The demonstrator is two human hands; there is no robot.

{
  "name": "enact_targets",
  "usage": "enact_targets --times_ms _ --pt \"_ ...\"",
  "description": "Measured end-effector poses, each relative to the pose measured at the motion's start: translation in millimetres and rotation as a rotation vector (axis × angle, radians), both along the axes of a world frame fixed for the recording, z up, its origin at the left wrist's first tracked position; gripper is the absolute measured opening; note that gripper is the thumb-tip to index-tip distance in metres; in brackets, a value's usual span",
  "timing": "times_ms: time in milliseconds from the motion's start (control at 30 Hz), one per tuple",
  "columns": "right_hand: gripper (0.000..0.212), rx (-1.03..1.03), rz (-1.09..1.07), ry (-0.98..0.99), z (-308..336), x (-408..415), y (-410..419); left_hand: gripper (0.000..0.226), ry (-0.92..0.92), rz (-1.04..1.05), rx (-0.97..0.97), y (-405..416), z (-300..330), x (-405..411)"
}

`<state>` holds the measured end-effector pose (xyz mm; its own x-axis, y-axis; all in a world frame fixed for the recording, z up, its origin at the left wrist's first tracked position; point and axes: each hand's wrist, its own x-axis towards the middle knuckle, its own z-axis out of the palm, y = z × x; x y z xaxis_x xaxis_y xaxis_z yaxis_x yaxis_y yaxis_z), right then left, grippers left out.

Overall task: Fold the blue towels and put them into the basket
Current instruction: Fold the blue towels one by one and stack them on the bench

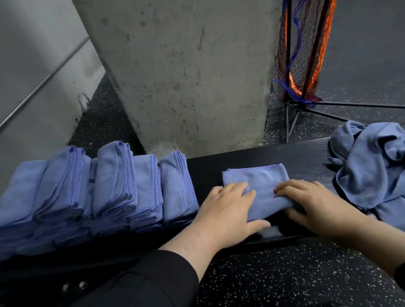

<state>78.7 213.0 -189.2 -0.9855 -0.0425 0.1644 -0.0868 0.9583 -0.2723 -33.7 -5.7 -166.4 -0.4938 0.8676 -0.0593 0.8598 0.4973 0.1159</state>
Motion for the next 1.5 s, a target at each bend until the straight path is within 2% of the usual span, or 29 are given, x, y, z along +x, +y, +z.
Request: enact_targets --times_ms 33,100,167,200,367,533,567,633,700,733,767,833,900,967,1033,1100,1200,1267,1333,1400,1500 --pt "0.032 0.003 -0.019 -0.012 4 -1 -3 0.062 0.016 -0.006 0.003 -2 0 0" --pt "0.031 -0.013 -0.038 -0.059 12 0 -6 0.033 0.033 -0.001 0.051 -8 7 1" --pt "0.032 -0.078 -0.045 -0.106 22 5 -7 0.012 -0.04 0.062 0.099 -11 16 2" --pt "0.031 -0.109 -0.048 -0.118 26 7 -7 0.012 -0.101 0.085 0.101 -13 20 2" --pt "0.023 -0.201 -0.167 -0.179 37 9 -6 0.038 -0.374 0.198 0.104 -11 34 -7" --pt "0.023 -0.271 -0.328 -0.11 35 -15 -7 0.02 -0.437 0.356 0.247 4 31 -17" --pt "0.027 -0.265 -0.352 -0.092 32 -19 -8 0.019 -0.405 0.377 0.234 7 31 -17" --pt "0.027 -0.207 -0.334 -0.003 23 -27 -7 0.023 -0.153 0.343 0.183 13 26 -19" --pt "0.013 -0.098 -0.261 0.128 13 -31 -4 0.019 0.145 0.185 0.227 17 20 -19" --pt "0.012 -0.046 -0.223 0.179 9 -31 -3 0.023 0.208 0.095 0.266 18 18 -18" --pt "0.021 -0.002 -0.191 0.205 5 -29 -1 0.034 0.23 0.007 0.269 17 15 -16" --pt "0.039 0.044 -0.13 0.188 0 -21 0 0.054 0.111 -0.042 0.112 11 10 -7" --pt "0.051 0.056 -0.069 0.114 -6 -14 6 0.07 0.027 0.003 -0.046 6 3 -5" --pt "0.068 0.051 -0.039 -0.011 -9 -12 14 0.079 0.025 0.027 -0.063 6 2 -6" --pt "0.074 0.023 -0.046 -0.103 -8 -15 19 0.083 0.0 0.039 -0.069 11 1 -10" --pt "0.07 -0.027 -0.066 -0.117 -7 -17 18 0.085 -0.015 0.051 -0.089 14 1 -12" --pt "0.043 -0.229 -0.137 -0.031 6 -23 13 0.081 -0.078 0.111 -0.059 19 10 -16" --pt "0.034 -0.475 -0.227 -0.011 25 -30 9 0.065 -0.225 0.241 0.073 19 24 -22" --pt "0.026 -0.679 -0.296 0.061 46 -38 3 0.056 -0.452 0.369 0.283 17 38 -26" --pt "0.018 -0.786 -0.356 0.143 67 -44 -6 0.057 -0.633 0.398 0.427 13 49 -26" --pt "0.017 -0.98 -0.428 0.211 90 -49 -19 0.049 -0.79 0.409 0.511 6 65 -23"
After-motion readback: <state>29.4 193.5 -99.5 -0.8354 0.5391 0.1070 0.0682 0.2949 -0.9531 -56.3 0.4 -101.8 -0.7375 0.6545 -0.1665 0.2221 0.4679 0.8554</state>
